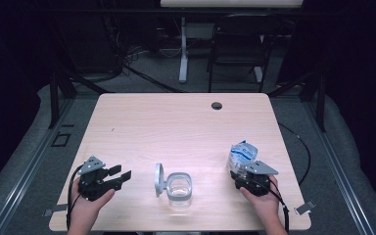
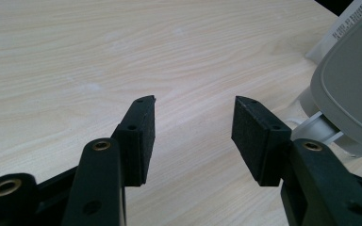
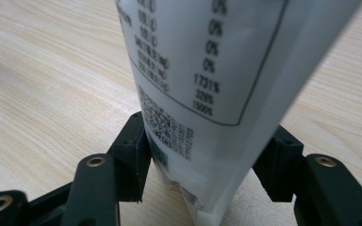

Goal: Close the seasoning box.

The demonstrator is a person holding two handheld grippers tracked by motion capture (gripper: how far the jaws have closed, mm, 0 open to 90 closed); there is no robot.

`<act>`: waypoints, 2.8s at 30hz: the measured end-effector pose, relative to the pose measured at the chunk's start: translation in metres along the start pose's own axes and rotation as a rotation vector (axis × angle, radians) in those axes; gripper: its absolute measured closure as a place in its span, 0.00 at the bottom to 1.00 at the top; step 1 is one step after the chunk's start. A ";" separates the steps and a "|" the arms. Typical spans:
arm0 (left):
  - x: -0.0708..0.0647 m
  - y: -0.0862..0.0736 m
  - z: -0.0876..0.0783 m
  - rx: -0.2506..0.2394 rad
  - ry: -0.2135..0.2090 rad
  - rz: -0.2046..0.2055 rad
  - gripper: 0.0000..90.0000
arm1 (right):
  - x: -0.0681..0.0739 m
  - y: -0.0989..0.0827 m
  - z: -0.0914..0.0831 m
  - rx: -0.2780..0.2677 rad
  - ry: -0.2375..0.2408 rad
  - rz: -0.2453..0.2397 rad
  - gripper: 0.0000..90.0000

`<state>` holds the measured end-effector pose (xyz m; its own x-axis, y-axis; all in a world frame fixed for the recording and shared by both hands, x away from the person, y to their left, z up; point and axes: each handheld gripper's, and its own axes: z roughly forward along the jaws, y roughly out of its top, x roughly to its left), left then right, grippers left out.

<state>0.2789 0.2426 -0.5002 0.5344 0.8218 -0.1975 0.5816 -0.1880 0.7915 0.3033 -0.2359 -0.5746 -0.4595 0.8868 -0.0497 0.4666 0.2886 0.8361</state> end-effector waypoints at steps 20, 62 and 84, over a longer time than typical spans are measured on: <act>0.000 0.000 0.000 0.001 0.002 0.001 0.56 | 0.002 0.001 -0.001 -0.007 0.018 -0.030 0.50; -0.001 0.000 -0.001 -0.004 0.001 -0.004 0.55 | 0.027 0.039 -0.044 -0.078 0.068 -0.153 0.50; -0.001 0.000 -0.001 -0.002 -0.006 -0.007 0.55 | 0.052 0.058 -0.053 -0.107 0.124 -0.219 0.50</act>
<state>0.2774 0.2423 -0.4995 0.5340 0.8201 -0.2059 0.5836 -0.1813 0.7916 0.2668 -0.1925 -0.4999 -0.6326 0.7548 -0.1736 0.2670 0.4229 0.8659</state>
